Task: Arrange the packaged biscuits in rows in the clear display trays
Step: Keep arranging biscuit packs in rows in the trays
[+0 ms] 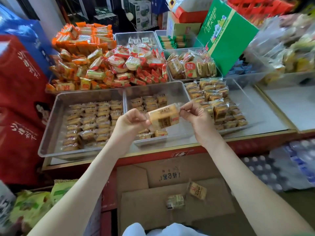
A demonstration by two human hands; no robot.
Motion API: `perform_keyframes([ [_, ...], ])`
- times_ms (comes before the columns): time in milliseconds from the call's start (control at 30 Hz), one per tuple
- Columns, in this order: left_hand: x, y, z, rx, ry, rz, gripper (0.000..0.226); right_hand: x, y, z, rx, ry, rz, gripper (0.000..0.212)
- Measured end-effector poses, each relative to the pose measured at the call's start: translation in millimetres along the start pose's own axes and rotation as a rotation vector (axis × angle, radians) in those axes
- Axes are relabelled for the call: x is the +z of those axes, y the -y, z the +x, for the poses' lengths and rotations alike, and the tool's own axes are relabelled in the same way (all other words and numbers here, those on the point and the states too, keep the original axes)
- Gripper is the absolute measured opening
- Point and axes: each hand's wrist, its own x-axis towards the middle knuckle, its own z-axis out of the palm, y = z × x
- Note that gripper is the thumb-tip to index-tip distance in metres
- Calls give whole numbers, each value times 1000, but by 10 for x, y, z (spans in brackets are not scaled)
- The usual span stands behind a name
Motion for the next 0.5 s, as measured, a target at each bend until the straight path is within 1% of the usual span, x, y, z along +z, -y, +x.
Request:
perform_keyframes([
  [33, -38, 15, -8, 140, -52, 196, 27, -25, 4, -20, -98, 17, -117, 29],
  [67, -70, -2, -31, 327, -86, 383, 25, -48, 8, -34, -211, 43, -225, 27],
  [133, -175, -15, -80, 691, -67, 716, 12, -80, 16, -39, -463, 113, -363, 21],
  [167, -222, 20, -102, 799, -38, 855, 9, -99, 4, -25, -579, 144, -417, 16],
  [200, -237, 26, -125, 866, -26, 968, 12, -116, -20, -6, -676, 170, -478, 11],
  [267, -250, 75, -163, 800, -53, 979, 32, -140, -101, 45, -791, 208, -584, 8],
  [300, -279, 110, -175, 759, -67, 1010, 36, -145, -137, 60, -805, 229, -611, 8],
  [333, -287, 93, -176, 787, -49, 1012, 29, -149, -176, 72, -793, 256, -621, 4],
  [367, -306, 91, -180, 798, 18, 1038, 15, -138, -204, 69, -758, 285, -617, 9],
  [400, -332, 138, -155, 819, 32, 1067, 10, -122, -227, 62, -710, 323, -598, 22],
  [467, -322, 197, -120, 796, 88, 987, 14, -69, -278, 55, -606, 383, -540, 53],
  [500, -280, 201, -97, 767, 49, 908, 14, -31, -306, 66, -570, 380, -527, 62],
])
